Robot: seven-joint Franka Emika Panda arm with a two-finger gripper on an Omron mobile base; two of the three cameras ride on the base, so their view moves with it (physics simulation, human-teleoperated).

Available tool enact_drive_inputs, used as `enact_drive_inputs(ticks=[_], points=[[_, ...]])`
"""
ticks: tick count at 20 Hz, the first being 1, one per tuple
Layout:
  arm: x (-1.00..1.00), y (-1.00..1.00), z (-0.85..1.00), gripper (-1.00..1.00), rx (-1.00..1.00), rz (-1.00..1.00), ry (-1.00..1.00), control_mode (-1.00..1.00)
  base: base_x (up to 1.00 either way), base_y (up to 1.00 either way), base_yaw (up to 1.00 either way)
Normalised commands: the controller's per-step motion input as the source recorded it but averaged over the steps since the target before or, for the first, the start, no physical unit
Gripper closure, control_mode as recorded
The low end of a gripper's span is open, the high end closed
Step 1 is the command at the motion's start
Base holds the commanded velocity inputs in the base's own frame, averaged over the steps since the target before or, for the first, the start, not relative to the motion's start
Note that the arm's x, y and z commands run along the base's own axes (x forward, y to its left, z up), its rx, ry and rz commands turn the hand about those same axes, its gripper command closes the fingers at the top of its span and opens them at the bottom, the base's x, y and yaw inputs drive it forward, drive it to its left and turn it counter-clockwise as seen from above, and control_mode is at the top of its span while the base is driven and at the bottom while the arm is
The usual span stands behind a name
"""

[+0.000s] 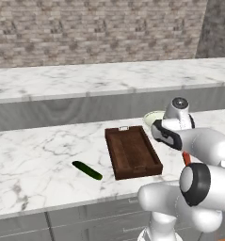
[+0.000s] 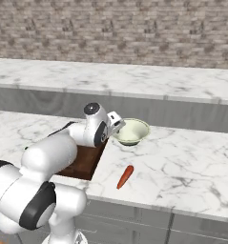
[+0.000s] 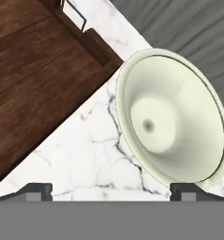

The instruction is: Place the two vegetables and bowl onto the tray for setting up a vegetable dip station.

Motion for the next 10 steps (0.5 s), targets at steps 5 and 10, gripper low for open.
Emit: enact_drive_inputs(ticks=[5, 10], points=[[0.09, -0.05, -0.01, -1.0, 0.0, 0.09, 0.14, -1.0, 0.0, 0.0, 0.0], [0.1, -0.02, -0.05, -1.0, 0.0, 0.08, 0.07, -1.0, 0.0, 0.0, 0.0]])
